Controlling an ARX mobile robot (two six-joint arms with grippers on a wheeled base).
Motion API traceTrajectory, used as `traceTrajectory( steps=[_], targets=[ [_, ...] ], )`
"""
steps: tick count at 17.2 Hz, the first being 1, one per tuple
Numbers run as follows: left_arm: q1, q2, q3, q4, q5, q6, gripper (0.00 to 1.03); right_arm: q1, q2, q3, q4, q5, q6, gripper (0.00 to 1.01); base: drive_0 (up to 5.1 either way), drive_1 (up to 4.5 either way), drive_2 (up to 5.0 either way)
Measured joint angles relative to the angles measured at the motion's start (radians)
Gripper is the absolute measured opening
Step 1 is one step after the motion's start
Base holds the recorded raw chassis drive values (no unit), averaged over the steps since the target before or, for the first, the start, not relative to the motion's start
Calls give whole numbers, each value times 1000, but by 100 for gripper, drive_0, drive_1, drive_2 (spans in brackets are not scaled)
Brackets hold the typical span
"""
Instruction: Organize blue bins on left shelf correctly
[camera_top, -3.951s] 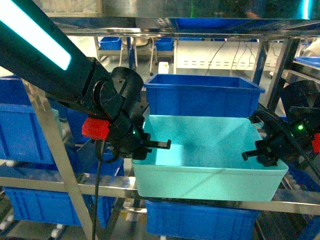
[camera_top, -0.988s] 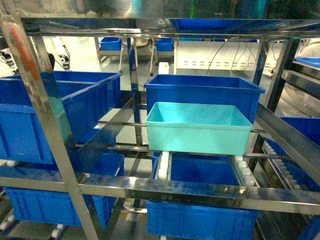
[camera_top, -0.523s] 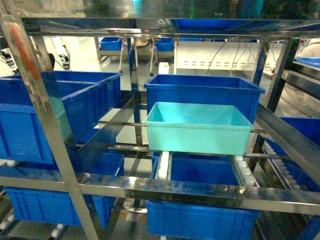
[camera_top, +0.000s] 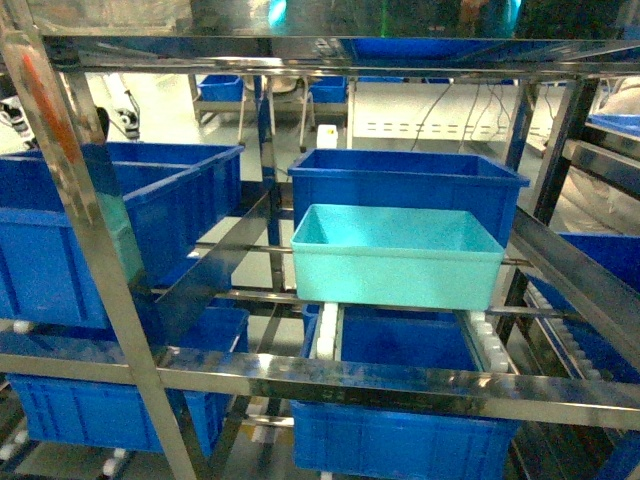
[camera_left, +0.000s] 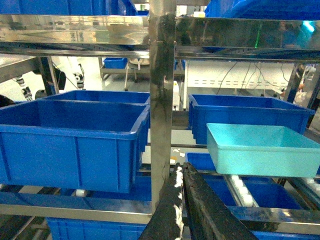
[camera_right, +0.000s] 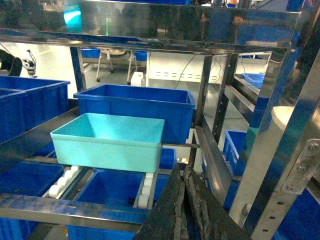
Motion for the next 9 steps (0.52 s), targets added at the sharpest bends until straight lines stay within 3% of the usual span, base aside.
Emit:
traceTrajectory(
  steps=[4,5,9],
  targets=[
    [0,-79,-37,-29,0,0,2,0,-124,-34,-69,0,0,2,0,0,0],
    [0,-188,-37,-187,1,0,2,0,-162,-34,-104,1,0,2,0,0,0],
    [0,-235,-37,-195,0,1,2,0,-250,-34,-191,1,0,2,0,0,0]
  ],
)
